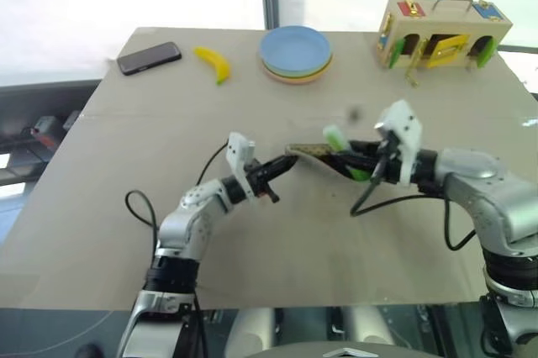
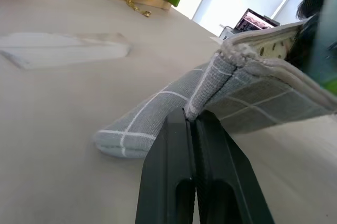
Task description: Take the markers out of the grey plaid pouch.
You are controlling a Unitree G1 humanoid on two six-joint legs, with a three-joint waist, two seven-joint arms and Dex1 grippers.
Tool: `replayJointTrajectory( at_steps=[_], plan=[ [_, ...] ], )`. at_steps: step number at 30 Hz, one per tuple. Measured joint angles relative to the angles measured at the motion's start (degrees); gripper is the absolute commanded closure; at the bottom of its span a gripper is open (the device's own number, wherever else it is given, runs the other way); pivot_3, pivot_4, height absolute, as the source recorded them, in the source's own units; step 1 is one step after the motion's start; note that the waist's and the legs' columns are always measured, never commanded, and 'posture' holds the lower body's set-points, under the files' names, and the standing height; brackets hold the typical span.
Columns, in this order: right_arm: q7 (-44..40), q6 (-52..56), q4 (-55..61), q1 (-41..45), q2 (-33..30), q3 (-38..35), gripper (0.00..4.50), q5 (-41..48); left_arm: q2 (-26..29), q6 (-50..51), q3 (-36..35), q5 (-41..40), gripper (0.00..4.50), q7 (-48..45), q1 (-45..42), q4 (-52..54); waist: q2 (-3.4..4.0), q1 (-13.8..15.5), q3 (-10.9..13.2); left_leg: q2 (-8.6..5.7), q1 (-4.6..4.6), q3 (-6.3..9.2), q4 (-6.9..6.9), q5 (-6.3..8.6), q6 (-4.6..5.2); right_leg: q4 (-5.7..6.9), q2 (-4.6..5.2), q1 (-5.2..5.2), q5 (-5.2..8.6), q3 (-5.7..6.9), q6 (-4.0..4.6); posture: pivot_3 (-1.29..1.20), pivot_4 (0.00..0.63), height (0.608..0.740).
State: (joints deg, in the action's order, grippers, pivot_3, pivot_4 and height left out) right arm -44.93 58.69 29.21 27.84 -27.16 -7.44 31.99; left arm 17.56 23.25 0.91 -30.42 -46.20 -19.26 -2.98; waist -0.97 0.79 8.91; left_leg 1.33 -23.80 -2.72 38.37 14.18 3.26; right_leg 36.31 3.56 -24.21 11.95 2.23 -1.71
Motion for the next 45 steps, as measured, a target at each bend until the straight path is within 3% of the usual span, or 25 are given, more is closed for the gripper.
replayJointTrajectory(
  at_steps=[6,14,20,24,27,31,35,41,45],
  plan=[
    [8.2,4.3,-2.6,5.0,2.4,-10.6,4.19,12.1,0.0,-5.4,1.4,3.3,4.5,1.9,-1.5,2.6,0.0,0.0,0.0,-0.01,0.0,-0.01,-0.05,0.0,0.0,-0.01,0.14,0.0,0.0,-0.08,0.02,0.0,0.15,0.74],
    [20.7,1.8,-5.4,5.8,9.0,-11.8,4.19,15.0,0.0,-3.3,1.3,3.9,4.5,7.4,-2.0,6.2,0.05,-0.1,0.0,-0.02,-0.01,-0.07,-0.11,0.0,0.01,-0.01,-0.01,-0.03,-0.13,-0.09,-0.21,0.0,0.15,0.74],
    [29.5,2.0,-6.8,8.0,13.8,-16.3,4.19,24.9,0.7,-4.0,1.6,6.3,4.5,8.1,-2.1,7.5,0.06,-0.1,0.0,-0.01,0.0,-0.05,-0.1,0.0,0.01,0.01,-0.07,-0.02,-0.13,-0.09,-0.21,0.0,0.15,0.74],
    [31.6,3.9,-3.3,4.6,16.8,-12.8,4.19,30.7,-0.7,-3.8,1.6,8.0,4.5,11.4,-4.2,7.8,0.07,-0.1,0.0,0.0,-0.02,-0.03,-0.13,0.0,0.01,-0.01,-0.09,-0.02,-0.13,-0.1,-0.22,0.0,0.15,0.74],
    [37.2,3.2,-3.1,4.3,24.6,-8.3,4.19,38.2,-2.6,-3.2,3.9,9.0,4.5,12.6,-8.3,10.3,0.1,-0.3,0.1,0.0,0.0,-0.05,-0.11,0.0,0.01,0.01,-0.13,-0.03,-0.14,-0.13,-0.23,0.0,0.15,0.74],
    [42.7,-0.2,-3.0,5.9,24.9,-8.3,4.19,44.9,-2.5,-3.2,4.3,9.5,4.5,12.7,-8.6,11.2,0.11,-0.3,0.1,-0.01,0.0,-0.06,-0.1,0.0,0.01,0.0,-0.13,-0.03,-0.13,-0.13,-0.23,0.0,0.15,0.74],
    [46.8,-3.1,-3.1,7.6,18.8,-9.2,4.19,46.7,-1.6,-3.5,4.1,10.8,4.5,12.7,-7.8,11.1,0.11,-0.2,0.1,-0.02,-0.01,-0.09,-0.1,0.0,0.02,-0.04,-0.13,-0.02,-0.13,-0.15,-0.23,0.0,0.15,0.74],
    [43.0,-2.3,-3.5,2.8,-9.6,-12.7,4.19,35.3,2.6,-4.2,-0.6,11.3,4.5,12.5,-3.3,6.9,0.13,0.0,0.1,0.01,-0.08,-0.11,-0.18,0.04,0.08,-0.3,-0.13,-0.02,-0.12,-0.11,-0.23,0.0,0.15,0.74],
    [37.5,-3.5,-5.7,-1.9,-19.3,-8.9,4.19,25.0,3.1,-4.4,-2.1,10.7,4.5,11.4,-2.5,6.4,0.14,-0.1,0.1,0.06,-0.06,-0.16,-0.19,0.05,0.09,-0.35,-0.19,-0.01,-0.12,-0.18,-0.23,0.0,0.15,0.74]
  ],
)
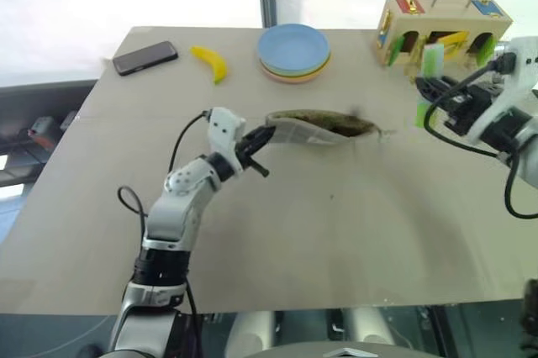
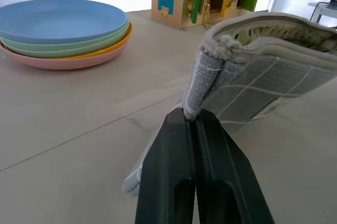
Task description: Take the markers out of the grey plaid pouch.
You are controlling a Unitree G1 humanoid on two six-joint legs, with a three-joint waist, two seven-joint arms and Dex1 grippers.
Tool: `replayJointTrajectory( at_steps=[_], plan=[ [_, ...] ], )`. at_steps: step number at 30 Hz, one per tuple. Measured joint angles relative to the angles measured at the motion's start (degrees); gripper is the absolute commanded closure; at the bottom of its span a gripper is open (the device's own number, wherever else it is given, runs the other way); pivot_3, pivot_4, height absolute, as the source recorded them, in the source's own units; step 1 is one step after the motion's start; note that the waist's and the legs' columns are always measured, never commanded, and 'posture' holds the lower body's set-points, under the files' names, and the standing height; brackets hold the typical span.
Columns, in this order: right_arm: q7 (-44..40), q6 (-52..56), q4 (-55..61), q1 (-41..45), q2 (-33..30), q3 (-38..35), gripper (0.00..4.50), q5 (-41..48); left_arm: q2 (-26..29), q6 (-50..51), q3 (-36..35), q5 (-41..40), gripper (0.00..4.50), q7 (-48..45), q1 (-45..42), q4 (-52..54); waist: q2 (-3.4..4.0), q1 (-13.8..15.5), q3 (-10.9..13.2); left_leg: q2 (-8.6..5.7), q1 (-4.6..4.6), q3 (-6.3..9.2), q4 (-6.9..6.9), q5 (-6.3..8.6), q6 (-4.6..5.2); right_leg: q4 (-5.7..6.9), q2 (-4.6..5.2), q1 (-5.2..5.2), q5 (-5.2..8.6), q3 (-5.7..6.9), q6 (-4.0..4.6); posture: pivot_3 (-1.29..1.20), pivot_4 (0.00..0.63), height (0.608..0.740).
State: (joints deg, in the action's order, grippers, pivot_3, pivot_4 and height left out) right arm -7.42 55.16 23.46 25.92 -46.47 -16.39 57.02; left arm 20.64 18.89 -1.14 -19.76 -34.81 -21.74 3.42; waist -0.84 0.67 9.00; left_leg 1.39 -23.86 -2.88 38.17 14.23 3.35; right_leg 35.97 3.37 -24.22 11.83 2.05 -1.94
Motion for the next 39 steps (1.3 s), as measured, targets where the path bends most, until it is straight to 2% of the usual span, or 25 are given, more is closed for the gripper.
replayJointTrajectory(
  at_steps=[2,5,6,7,10,14,15,17,20,23,25,27,29,33,36,39],
  plan=[
    [-3.2,-2.8,-3.8,-2.5,-4.2,6.7,4.19,-9.2,0.3,0.2,-1.1,-0.9,4.5,-0.6,0.9,-0.3,-0.03,-0.1,0.0,0.01,0.03,-0.05,0.01,0.01,0.02,-0.02,0.0,0.02,0.04,-0.05,0.06,0.0,0.15,0.74],
    [-6.9,-7.9,-15.5,-4.2,-4.5,18.6,4.19,-22.4,0.4,0.8,-2.7,-2.2,4.5,-1.2,1.4,-1.4,-0.06,0.0,0.0,0.0,0.03,-0.1,0.09,0.02,0.04,-0.02,-0.01,0.02,0.13,-0.1,0.21,0.0,0.15,0.74],
    [-8.4,-9.5,-18.8,-4.6,-3.8,21.9,3.15,-25.7,0.4,0.9,-3.0,-2.3,4.5,-1.4,1.4,-1.7,-0.04,0.0,0.0,-0.01,0.03,-0.12,0.11,0.02,0.04,-0.01,-0.01,0.01,0.13,-0.13,0.21,0.0,0.15,0.74],
    [-10.1,-11.9,-21.9,-4.7,-2.6,24.8,2.82,-29.1,0.5,1.0,-3.1,-2.5,4.5,-1.5,1.4,-1.8,-0.02,0.0,0.0,-0.02,0.03,-0.12,0.11,0.02,0.04,-0.01,-0.02,0.01,0.12,-0.14,0.2,0.0,0.15,0.74],
    [-13.2,-17.1,-24.6,-3.8,-2.2,25.6,1.45,-35.1,0.4,1.6,-3.2,-3.0,4.5,-2.0,1.3,-1.8,-0.08,-0.1,0.0,0.03,0.06,-0.15,0.13,0.02,0.04,-0.01,-0.11,0.03,-0.01,-0.21,-0.02,0.0,0.15,0.74],
    [-16.1,-18.4,-22.2,-6.2,-3.0,24.5,1.45,-38.0,0.5,2.0,-3.2,-4.0,4.5,-2.9,1.6,-1.6,-0.08,0.1,0.0,0.08,0.05,-0.09,0.1,0.03,0.04,-0.01,-0.15,0.02,-0.01,-0.17,-0.01,0.0,0.15,0.74],
    [-17.6,-17.2,-18.8,-8.5,-3.3,22.2,2.12,-36.8,0.5,2.1,-3.2,-4.2,4.5,-3.1,1.8,-1.5,-0.04,0.2,0.0,0.1,-0.01,-0.05,0.09,0.03,0.03,-0.01,-0.16,0.01,-0.01,-0.13,-0.01,0.0,0.15,0.74],
    [-19.7,-14.0,-12.5,-10.3,-3.6,18.4,2.88,-33.2,0.8,2.2,-3.3,-4.5,4.5,-3.2,2.2,-1.3,-0.02,0.2,0.0,0.1,0.0,-0.05,0.09,0.03,0.03,-0.01,-0.16,0.01,-0.01,-0.14,-0.01,0.0,0.15,0.74],
    [-20.6,-7.2,-1.2,-9.4,-2.6,11.0,4.38,-24.8,0.8,2.5,-3.3,-4.8,4.5,-3.4,2.3,-1.0,0.01,0.0,0.1,0.14,0.04,-0.06,0.1,0.03,0.02,-0.02,-0.17,0.02,-0.01,-0.16,-0.02,0.0,0.15,0.74],
    [-18.6,-2.1,7.2,-3.5,3.6,10.2,4.48,-18.1,0.6,3.1,-3.2,-5.2,4.5,-3.5,2.4,-0.5,-0.04,-0.1,0.1,0.22,0.08,-0.03,0.12,0.04,0.02,-0.01,-0.25,0.02,-0.01,-0.12,0.0,0.0,0.15,0.74],
    [-15.8,0.4,8.2,1.2,10.0,14.8,4.48,-17.4,0.4,3.3,-2.9,-5.2,4.5,-3.8,2.4,-0.2,-0.04,0.0,0.1,0.25,0.09,-0.01,0.14,0.03,0.01,0.03,-0.27,0.03,0.08,-0.09,0.27,0.0,0.15,0.74],
    [-14.9,0.7,7.4,2.7,11.9,18.1,4.48,-18.5,0.4,3.3,-2.9,-5.3,4.5,-3.9,2.6,0.0,-0.05,0.2,0.1,0.23,0.07,-0.01,0.17,0.02,0.0,0.03,-0.25,0.03,0.08,-0.08,0.3,0.0,0.15,0.74],
    [-13.2,-1.0,1.8,6.9,16.2,24.5,4.48,-24.2,0.3,3.4,-2.8,-5.4,4.5,-4.2,2.3,0.0,-0.04,0.1,0.1,0.15,0.04,-0.08,0.19,0.02,0.0,0.03,-0.21,0.01,0.07,-0.17,0.3,0.0,0.15,0.74],
    [-13.7,-8.3,-11.9,12.4,21.7,31.8,4.48,-33.1,0.1,3.4,-2.4,-5.9,4.5,-5.3,2.1,0.2,-0.04,0.1,0.1,0.05,0.0,-0.1,0.16,0.02,0.01,-0.01,-0.17,0.01,-0.06,-0.21,0.08,0.0,0.15,0.74],
    [-16.5,-13.1,-19.4,13.9,23.2,35.8,4.48,-38.0,-0.1,3.4,-2.2,-6.3,4.5,-5.6,2.5,0.5,-0.04,0.2,0.1,0.06,-0.03,-0.07,0.14,0.02,0.01,-0.03,-0.18,0.01,-0.06,-0.16,0.07,0.0,0.15,0.74],
    [-24.9,-16.2,-21.9,14.0,19.2,41.9,4.48,-41.8,-1.8,6.9,-3.0,-10.3,4.5,-5.0,3.3,2.2,-0.03,0.1,0.1,0.05,-0.07,-0.07,0.13,0.04,0.03,-0.08,-0.12,0.0,-0.06,-0.17,0.06,0.0,0.15,0.74]
  ],
)
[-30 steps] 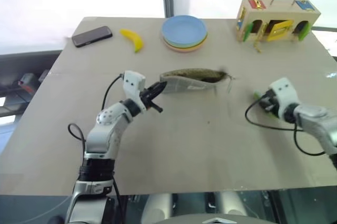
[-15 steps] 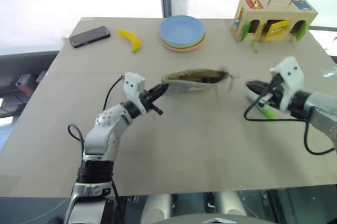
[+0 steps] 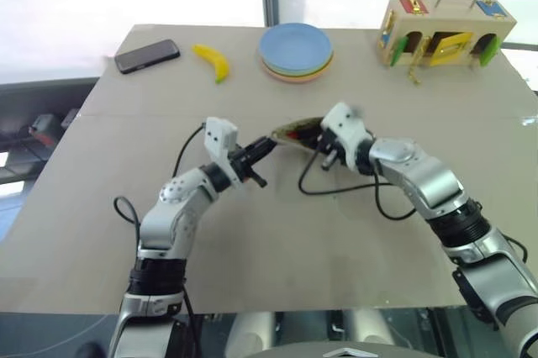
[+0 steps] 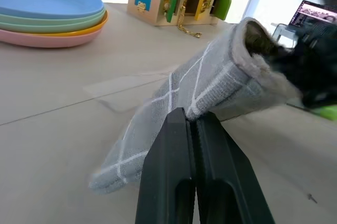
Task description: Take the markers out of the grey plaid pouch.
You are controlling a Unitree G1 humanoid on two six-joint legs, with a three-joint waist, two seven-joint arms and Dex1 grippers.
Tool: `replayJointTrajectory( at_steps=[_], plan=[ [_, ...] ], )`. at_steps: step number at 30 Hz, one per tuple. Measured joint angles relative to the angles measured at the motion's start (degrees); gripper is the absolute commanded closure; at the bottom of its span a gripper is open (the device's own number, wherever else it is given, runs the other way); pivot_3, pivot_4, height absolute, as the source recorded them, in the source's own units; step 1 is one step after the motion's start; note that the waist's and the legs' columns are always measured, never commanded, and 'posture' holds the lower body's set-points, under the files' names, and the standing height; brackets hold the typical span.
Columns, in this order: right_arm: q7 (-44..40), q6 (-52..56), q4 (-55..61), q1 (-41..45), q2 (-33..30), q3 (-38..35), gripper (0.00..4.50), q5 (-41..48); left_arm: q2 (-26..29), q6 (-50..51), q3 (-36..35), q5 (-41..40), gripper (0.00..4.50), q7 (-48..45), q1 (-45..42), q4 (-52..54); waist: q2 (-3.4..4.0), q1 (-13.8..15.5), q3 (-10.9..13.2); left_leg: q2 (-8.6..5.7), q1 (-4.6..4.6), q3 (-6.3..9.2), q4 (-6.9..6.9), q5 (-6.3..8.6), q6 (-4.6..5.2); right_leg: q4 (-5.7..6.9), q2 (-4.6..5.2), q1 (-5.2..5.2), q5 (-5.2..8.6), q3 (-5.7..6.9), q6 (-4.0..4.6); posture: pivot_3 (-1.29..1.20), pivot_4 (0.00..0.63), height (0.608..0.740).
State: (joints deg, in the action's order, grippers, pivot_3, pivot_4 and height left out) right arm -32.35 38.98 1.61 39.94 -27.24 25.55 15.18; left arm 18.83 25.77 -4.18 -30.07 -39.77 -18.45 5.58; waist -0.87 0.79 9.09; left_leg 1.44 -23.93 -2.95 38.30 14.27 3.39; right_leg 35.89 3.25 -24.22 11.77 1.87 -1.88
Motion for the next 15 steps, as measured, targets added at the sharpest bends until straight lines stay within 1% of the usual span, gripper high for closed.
replayJointTrajectory(
  at_steps=[1,2,4,5,6,7,8,10,11,13,14,15],
  plan=[
    [-2.6,-0.4,0.4,0.0,-1.3,1.0,4.48,-0.4,-0.6,2.0,-0.4,-2.1,4.5,0.3,0.2,0.6,0.0,-0.1,0.0,0.0,0.0,0.0,0.01,0.01,0.02,0.0,0.02,0.0,0.0,0.0,-0.01,0.0,0.15,0.74],
    [-6.6,0.1,3.6,-0.1,-3.9,1.2,4.48,0.0,-1.5,7.2,-2.0,-7.5,4.5,1.4,0.3,1.6,0.01,-0.1,0.0,0.02,-0.01,0.02,0.01,0.02,0.03,0.02,0.02,-0.01,0.0,0.0,-0.02,0.0,0.15,0.74],
    [-10.3,2.3,9.0,-0.1,-6.8,0.6,3.97,1.8,-1.3,13.5,-4.1,-13.7,4.5,2.3,0.9,3.0,0.01,-0.1,0.0,0.06,0.0,0.09,0.01,0.02,0.03,0.04,0.01,0.0,0.0,0.08,-0.02,0.0,0.15,0.74],
    [-12.8,4.3,13.4,0.2,-8.5,-0.3,3.53,3.5,-0.9,18.1,-5.7,-18.3,4.5,2.8,1.7,3.8,0.01,-0.3,0.0,0.1,0.07,0.12,0.0,0.02,0.03,0.06,-0.02,0.02,0.01,0.11,-0.02,0.0,0.15,0.74],
    [-13.7,5.4,15.2,0.5,-9.0,-0.7,3.23,4.1,-0.9,20.4,-6.6,-20.7,4.5,3.3,2.2,3.9,0.01,-0.5,0.0,0.12,0.11,0.15,0.0,0.03,0.02,0.09,-0.07,0.04,0.01,0.13,-0.02,0.0,0.15,0.74],
    [-14.5,6.4,17.4,1.0,-9.9,-0.7,2.71,4.1,-1.0,23.5,-7.6,-24.2,4.5,4.4,2.8,3.9,0.01,-0.6,0.0,0.14,0.11,0.19,0.0,0.03,0.02,0.11,-0.1,0.04,0.01,0.16,-0.01,0.0,0.15,0.74],
    [-14.8,6.8,18.6,1.3,-10.7,-0.7,2.36,3.6,-1.0,25.8,-8.1,-26.1,4.5,5.4,3.2,3.9,0.01,-0.7,0.0,0.15,0.11,0.21,0.0,0.02,0.01,0.13,-0.1,0.04,0.01,0.19,-0.01,0.0,0.15,0.74],
    [-14.7,6.7,20.2,2.5,-12.1,1.5,1.49,0.0,-0.6,30.3,-9.5,-30.0,4.5,7.2,4.4,3.7,0.01,-0.9,0.0,0.14,0.17,0.19,0.03,0.0,-0.02,0.17,-0.1,0.05,0.03,0.18,0.01,0.0,0.15,0.74],
    [-14.4,5.8,20.1,2.9,-12.5,3.4,1.07,-2.8,-0.2,31.4,-9.5,-30.8,4.5,7.4,5.0,3.7,0.01,-1.0,0.0,0.13,0.2,0.17,0.06,-0.02,-0.06,0.18,-0.11,0.06,0.15,0.17,0.21,0.0,0.15,0.74],
    [-13.8,3.0,18.9,2.9,-12.4,7.3,1.07,-8.1,0.4,31.9,-8.9,-30.7,4.5,7.3,5.8,3.7,0.01,-1.1,0.0,0.09,0.2,0.15,0.09,-0.07,-0.12,0.23,-0.1,0.06,0.15,0.15,0.23,0.0,0.15,0.74],
    [-13.6,-0.1,16.9,2.8,-11.9,10.8,1.07,-12.2,0.6,32.0,-8.5,-30.5,4.5,7.3,6.0,3.7,0.01,-1.2,0.0,0.07,0.21,0.14,0.1,-0.09,-0.14,0.29,-0.09,0.05,0.15,0.1,0.23,0.0,0.15,0.74],
    [-13.6,-0.3,16.8,2.8,-11.9,11.0,1.07,-12.4,0.6,32.1,-8.5,-30.5,4.5,7.3,6.0,3.7,0.01,-1.2,0.0,0.06,0.21,0.13,0.11,-0.09,-0.14,0.3,-0.09,0.05,0.15,0.09,0.24,0.0,0.15,0.74]
  ],
)
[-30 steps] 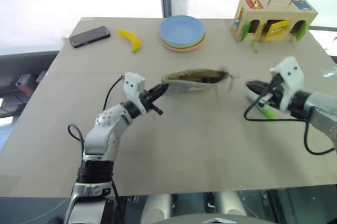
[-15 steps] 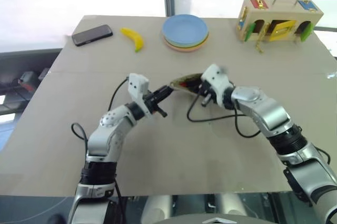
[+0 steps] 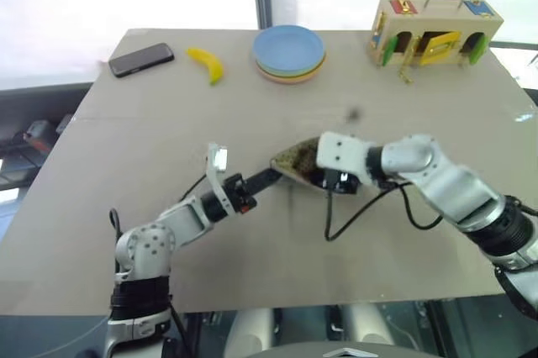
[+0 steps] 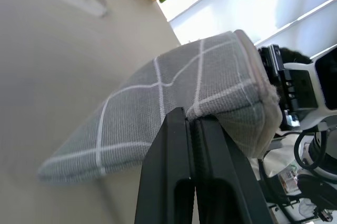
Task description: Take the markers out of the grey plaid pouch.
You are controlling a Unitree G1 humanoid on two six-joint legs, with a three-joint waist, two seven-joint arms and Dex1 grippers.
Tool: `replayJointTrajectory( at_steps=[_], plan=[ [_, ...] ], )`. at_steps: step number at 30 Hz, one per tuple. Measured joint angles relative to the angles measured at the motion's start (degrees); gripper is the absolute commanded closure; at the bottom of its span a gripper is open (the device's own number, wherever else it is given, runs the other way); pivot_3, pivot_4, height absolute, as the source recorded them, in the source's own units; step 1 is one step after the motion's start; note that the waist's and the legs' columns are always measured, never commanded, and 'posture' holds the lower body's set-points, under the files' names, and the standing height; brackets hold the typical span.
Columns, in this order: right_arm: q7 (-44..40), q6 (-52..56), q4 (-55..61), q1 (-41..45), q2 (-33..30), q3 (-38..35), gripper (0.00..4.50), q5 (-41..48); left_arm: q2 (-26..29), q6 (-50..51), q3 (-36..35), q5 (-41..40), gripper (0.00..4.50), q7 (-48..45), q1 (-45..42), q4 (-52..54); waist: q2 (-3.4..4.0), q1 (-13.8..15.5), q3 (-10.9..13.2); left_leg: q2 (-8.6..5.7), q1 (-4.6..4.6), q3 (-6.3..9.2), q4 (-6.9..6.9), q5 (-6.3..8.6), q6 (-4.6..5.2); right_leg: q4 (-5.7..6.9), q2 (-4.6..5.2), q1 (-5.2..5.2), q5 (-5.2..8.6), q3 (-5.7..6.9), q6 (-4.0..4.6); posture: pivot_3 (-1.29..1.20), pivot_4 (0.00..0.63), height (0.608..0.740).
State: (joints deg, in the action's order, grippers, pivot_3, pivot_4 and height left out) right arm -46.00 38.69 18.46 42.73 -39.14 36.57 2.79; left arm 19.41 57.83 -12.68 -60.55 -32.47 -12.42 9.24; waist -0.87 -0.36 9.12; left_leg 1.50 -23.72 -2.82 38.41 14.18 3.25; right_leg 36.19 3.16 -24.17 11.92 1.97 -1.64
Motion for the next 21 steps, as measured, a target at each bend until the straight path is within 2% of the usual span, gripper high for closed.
replayJointTrajectory(
  at_steps=[5,8,9,10,13,14,18,21],
  plan=[
    [1.8,-9.5,-12.2,1.5,6.0,6.2,1.07,-11.4,-0.2,0.2,1.0,0.4,4.5,0.2,0.2,0.0,-0.07,-0.4,-0.1,-0.01,0.06,-0.05,0.0,-0.04,-0.07,0.1,-0.02,0.0,-0.01,-0.09,0.01,0.0,0.15,0.74],
    [3.7,-13.4,-19.8,3.6,11.0,6.7,1.78,-15.0,-0.8,-0.4,1.3,0.8,4.5,0.4,-0.2,0.0,-0.15,-0.6,-0.1,0.02,0.36,-0.09,-0.03,-0.07,-0.13,0.25,-0.05,0.17,0.0,-0.17,0.02,0.0,0.15,0.74],
    [3.6,-14.8,-21.4,3.4,11.4,6.6,2.36,-15.8,-0.9,-1.0,1.8,1.4,4.5,0.5,-0.2,0.0,-0.16,-0.4,-0.1,0.05,0.65,-0.08,-0.06,-0.07,-0.13,0.26,-0.04,0.44,0.02,-0.14,0.03,0.0,0.15,0.74],
    [3.0,-15.1,-21.6,2.9,11.4,6.2,2.74,-15.8,-0.8,-1.4,2.0,2.1,4.5,0.5,-0.1,0.0,-0.16,-0.4,-0.1,0.04,0.79,-0.07,-0.07,-0.06,-0.13,0.26,-0.02,0.54,0.03,-0.13,0.03,0.0,0.15,0.74],
    [-0.2,-11.1,-16.8,-0.7,10.2,0.9,4.21,-12.7,0.2,-6.0,3.8,7.2,4.5,-0.7,0.4,0.1,-0.15,0.1,-0.1,-0.02,0.81,-0.06,-0.06,-0.06,-0.16,0.26,0.19,0.57,0.04,-0.09,0.04,0.0,0.15,0.74],
    [-1.7,-9.6,-14.6,-1.3,9.4,-0.9,4.46,-11.2,0.8,-7.9,4.5,9.2,4.5,-1.4,0.5,0.1,-0.16,0.1,-0.1,-0.03,0.81,-0.09,-0.06,-0.05,-0.18,0.26,0.38,0.56,0.03,-0.11,0.04,0.0,0.15,0.74],
    [-7.2,0.3,-6.2,-4.9,8.5,-10.0,4.46,-0.8,1.2,-15.4,6.9,16.1,4.5,-2.8,-0.5,-1.0,-0.16,0.2,-0.1,-0.07,0.55,-0.09,-0.12,-0.07,-0.14,0.24,0.63,0.35,0.01,-0.09,0.07,0.0,0.15,0.74],
    [-9.4,2.7,-0.3,-5.3,7.0,-18.3,4.46,6.2,2.7,-21.5,8.3,22.3,4.5,-3.3,-2.6,-3.4,-0.12,0.3,-0.1,-0.08,0.1,0.05,-0.12,-0.07,-0.14,0.22,0.63,-0.04,-0.02,-0.08,0.11,0.0,0.15,0.74]
  ],
)
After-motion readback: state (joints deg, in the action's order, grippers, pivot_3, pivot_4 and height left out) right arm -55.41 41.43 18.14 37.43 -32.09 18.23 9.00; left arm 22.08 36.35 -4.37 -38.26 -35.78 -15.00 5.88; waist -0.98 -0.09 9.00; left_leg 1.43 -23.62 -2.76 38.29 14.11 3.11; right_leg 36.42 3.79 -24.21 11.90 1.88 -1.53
